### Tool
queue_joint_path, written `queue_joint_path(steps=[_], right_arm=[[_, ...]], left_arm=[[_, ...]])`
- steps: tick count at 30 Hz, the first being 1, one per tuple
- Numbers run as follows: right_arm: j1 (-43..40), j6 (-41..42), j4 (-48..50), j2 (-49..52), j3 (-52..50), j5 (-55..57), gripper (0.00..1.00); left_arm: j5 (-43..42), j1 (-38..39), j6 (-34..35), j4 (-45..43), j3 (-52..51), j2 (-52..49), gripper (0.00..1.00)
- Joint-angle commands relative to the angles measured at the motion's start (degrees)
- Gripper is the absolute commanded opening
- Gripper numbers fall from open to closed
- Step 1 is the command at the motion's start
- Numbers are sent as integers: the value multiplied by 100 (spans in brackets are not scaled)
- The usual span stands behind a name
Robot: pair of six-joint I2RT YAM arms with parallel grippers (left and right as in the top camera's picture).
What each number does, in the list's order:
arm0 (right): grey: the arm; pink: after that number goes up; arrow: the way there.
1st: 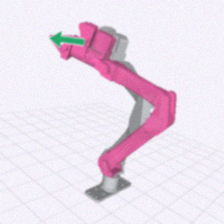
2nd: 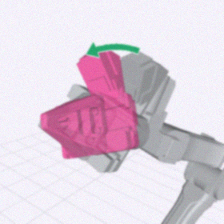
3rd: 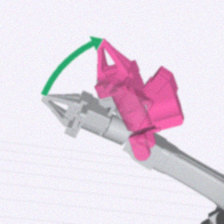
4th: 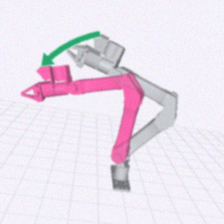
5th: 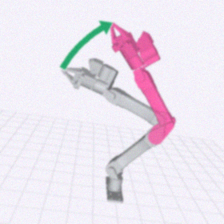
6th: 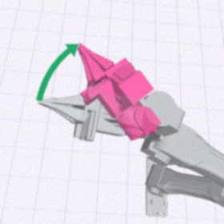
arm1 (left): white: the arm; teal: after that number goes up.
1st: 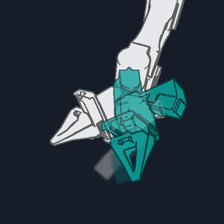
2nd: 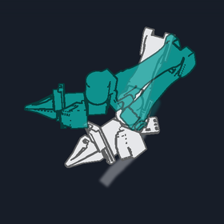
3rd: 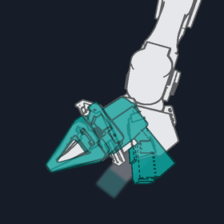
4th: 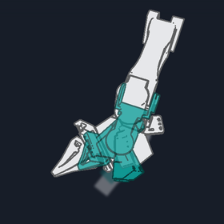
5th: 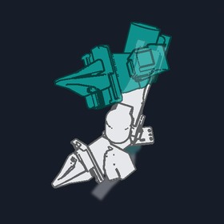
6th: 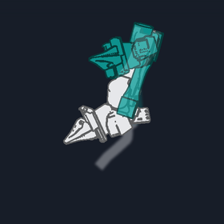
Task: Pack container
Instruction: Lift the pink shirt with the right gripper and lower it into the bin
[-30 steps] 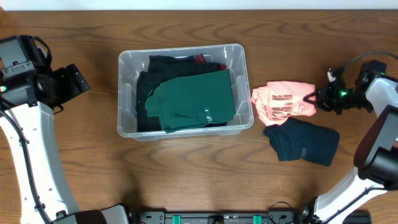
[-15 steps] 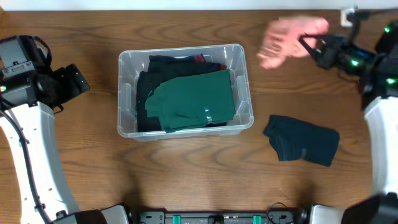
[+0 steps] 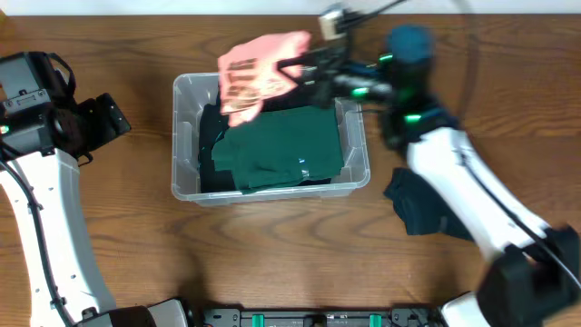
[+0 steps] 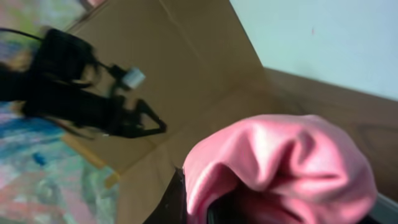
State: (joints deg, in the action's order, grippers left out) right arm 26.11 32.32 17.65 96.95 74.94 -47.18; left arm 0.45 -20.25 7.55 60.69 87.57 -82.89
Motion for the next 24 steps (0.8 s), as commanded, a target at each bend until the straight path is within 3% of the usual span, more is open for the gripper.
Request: queue_joint_path(steps=[1, 7, 18, 22, 24], right_arm=[[468, 323, 625, 647, 15, 780, 1], [848, 492, 1167, 1648, 15, 1038, 1], [352, -55, -321, 1768, 15, 940, 1], [70, -330, -817, 1506, 15, 780, 24], [-68, -433, -1095, 1320, 15, 800, 31]], left_arm=[[46, -26, 46, 13, -7, -17, 98], [46, -26, 46, 15, -7, -17, 98], [46, -26, 46, 15, -7, -17, 98], [46, -26, 46, 13, -7, -17, 98], [46, -26, 46, 15, -7, -17, 98]])
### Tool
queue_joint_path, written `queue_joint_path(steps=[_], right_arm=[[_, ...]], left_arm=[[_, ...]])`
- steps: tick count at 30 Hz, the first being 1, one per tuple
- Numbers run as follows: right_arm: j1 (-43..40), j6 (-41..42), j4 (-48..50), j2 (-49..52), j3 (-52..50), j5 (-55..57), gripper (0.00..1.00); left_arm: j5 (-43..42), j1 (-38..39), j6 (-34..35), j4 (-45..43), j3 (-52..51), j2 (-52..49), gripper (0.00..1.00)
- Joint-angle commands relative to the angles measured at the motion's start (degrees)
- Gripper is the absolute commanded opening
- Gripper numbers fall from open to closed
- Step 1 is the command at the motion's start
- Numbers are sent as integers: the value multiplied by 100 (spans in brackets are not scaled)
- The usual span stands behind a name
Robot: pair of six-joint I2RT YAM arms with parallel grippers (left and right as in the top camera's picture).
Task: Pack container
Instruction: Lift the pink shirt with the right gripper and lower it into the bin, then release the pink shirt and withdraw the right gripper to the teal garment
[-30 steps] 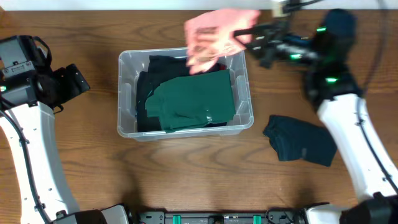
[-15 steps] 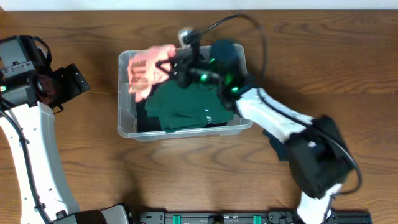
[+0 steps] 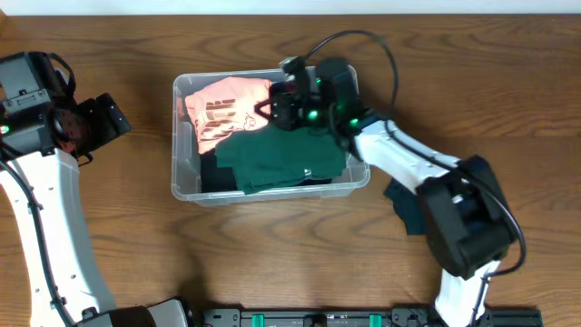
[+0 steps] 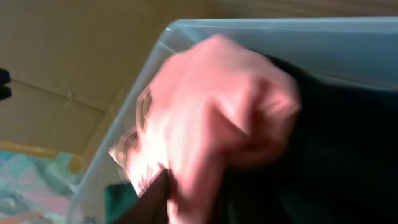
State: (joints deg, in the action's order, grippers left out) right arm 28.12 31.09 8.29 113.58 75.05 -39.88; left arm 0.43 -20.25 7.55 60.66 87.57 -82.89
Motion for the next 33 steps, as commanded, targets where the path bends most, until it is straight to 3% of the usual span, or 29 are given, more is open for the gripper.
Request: queue_joint_path(steps=[1, 4, 6, 10, 14, 20, 25, 29, 33], right_arm=[[-374, -308, -367, -496, 4, 63, 34], [-549, -433, -752, -848, 4, 17, 45], [-654, -675, -994, -1139, 4, -79, 57], [-1014, -1298, -1679, -1902, 4, -15, 62], [-1716, -1318, -2441, -2527, 4, 330, 71], [-3486, -1381, -3974, -2780, 4, 372, 76], [-4927, -2382, -5368, -2387, 0, 754, 84], [-5528, -2739, -6236, -1840, -11, 1349, 85], [-5744, -2953, -6682, -1279, -46, 1357, 78]], left_arm=[[48, -24, 46, 17, -7, -17, 98], [48, -26, 46, 17, -7, -17, 98], [48, -24, 48, 17, -7, -17, 98], [48, -24, 46, 15, -7, -17, 98], [48, -26, 46, 17, -7, -17, 98], [48, -26, 46, 17, -7, -17, 98], [48, -26, 46, 17, -7, -17, 98], [48, -26, 48, 15, -7, -17, 98], [48, -26, 46, 17, -7, -17, 98]])
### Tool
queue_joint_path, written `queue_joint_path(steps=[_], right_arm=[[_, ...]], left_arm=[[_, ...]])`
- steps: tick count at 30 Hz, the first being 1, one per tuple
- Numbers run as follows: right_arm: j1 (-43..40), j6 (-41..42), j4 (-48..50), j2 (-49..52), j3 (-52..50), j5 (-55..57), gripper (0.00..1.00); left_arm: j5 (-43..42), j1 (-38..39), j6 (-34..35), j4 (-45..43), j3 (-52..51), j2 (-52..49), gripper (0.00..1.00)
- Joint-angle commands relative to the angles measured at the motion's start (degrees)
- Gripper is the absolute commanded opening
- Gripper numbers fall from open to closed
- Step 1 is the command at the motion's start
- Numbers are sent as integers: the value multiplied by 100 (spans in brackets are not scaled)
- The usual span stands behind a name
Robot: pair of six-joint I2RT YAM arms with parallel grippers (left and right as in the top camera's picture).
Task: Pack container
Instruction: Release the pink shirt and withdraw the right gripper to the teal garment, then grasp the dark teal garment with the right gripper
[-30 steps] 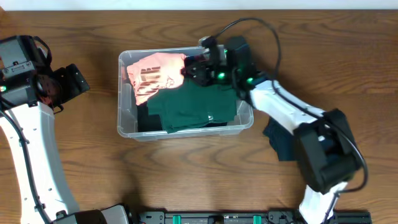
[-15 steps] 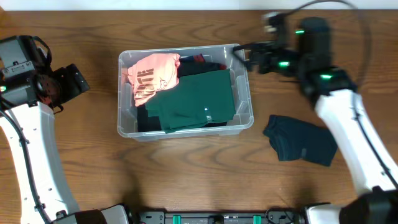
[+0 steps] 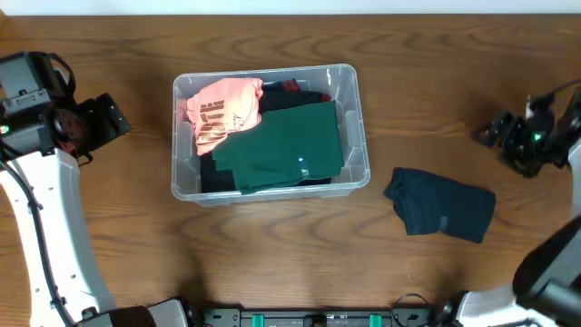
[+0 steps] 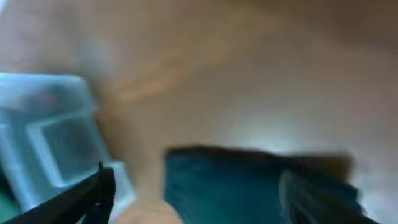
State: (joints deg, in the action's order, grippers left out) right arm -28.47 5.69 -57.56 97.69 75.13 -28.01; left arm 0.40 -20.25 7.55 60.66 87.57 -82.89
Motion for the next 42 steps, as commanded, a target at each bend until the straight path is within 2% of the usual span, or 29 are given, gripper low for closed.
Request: queue_joint_path(steps=[1, 6, 16, 23, 28, 38, 42], right_arm=[[-116, -411, -105, 426, -79, 170, 78], [-321, -433, -98, 763, -323, 476, 80], [-953, -315, -435, 769, -625, 909, 80], [-1012, -149, 317, 769, -1318, 988, 81], [-1010, -151, 1016, 769, -2024, 511, 79], [-1010, -302, 1342, 769, -2634, 2, 54], [-1010, -299, 1346, 769, -2634, -96, 37]], left_arm=[[50, -26, 46, 17, -7, -17, 98], [50, -24, 46, 15, -7, -17, 98], [50, -24, 46, 17, -7, -17, 98], [50, -26, 46, 17, -7, -17, 98], [50, -24, 46, 15, -7, -17, 98], [50, -24, 46, 15, -7, -17, 98], [50, -26, 46, 15, -7, -17, 98]])
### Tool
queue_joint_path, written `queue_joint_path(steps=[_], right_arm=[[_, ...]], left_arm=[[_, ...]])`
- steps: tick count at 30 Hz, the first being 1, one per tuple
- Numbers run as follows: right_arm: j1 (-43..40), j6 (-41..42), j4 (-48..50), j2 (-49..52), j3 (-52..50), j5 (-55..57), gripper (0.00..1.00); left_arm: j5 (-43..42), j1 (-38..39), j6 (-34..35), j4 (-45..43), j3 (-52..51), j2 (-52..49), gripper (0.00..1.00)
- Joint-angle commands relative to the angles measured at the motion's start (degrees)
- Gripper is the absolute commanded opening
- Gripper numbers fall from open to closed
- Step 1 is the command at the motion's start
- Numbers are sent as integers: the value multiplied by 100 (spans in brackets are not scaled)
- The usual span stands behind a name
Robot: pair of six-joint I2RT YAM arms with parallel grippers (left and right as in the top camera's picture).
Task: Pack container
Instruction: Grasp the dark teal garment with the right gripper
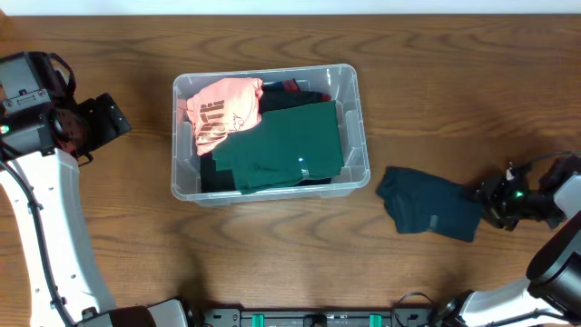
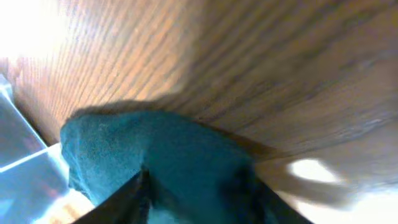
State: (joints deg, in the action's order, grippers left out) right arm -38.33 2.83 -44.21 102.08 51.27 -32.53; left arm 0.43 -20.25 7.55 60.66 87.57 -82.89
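A clear plastic container (image 1: 263, 74) stands left of centre and holds a pink printed shirt (image 1: 222, 109) and a dark green shirt (image 1: 286, 145) over darker clothes. A folded teal garment (image 1: 427, 207) lies on the table to the container's right. My right gripper (image 1: 483, 202) is low at the garment's right edge. In the right wrist view the teal garment (image 2: 155, 155) fills the space between the spread fingers of the right gripper (image 2: 196, 199), which is open. My left gripper (image 1: 109, 120) hangs at the far left, away from everything.
The wooden table (image 1: 272, 254) carries nothing else near the arms. The container's clear wall (image 2: 18, 155) shows at the left of the right wrist view. A black bar with green fittings (image 1: 318, 318) runs along the front edge.
My right gripper was up at the right edge of the table, away from the teal garment. Now it is down at the garment's right edge, and the garment lies slightly further left.
My right gripper held the pink shirt above the container's back edge. Then it was inside the container with the shirt at the back left. Then the shirt lay in the container and the gripper was at the far right. Now it straddles the teal garment.
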Motion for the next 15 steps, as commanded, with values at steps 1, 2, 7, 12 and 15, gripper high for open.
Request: queue_joint_path(steps=[1, 2, 7, 12, 15], right_arm=[[-24, -13, 9, 330, -247, 356, 34], [-24, -13, 11, 330, -247, 356, 33], [-31, 175, 345, 330, -247, 247, 21], [-44, 848, 1113, 330, -247, -393, 4], [-44, 1303, 1591, 330, -247, -844, 1]], left_arm=[[48, -26, 46, 15, -7, -17, 98], [48, -26, 46, 17, -7, -17, 98], [48, -26, 46, 15, -7, -17, 98], [48, -26, 46, 17, -7, -17, 98], [48, -26, 46, 15, -7, -17, 98]])
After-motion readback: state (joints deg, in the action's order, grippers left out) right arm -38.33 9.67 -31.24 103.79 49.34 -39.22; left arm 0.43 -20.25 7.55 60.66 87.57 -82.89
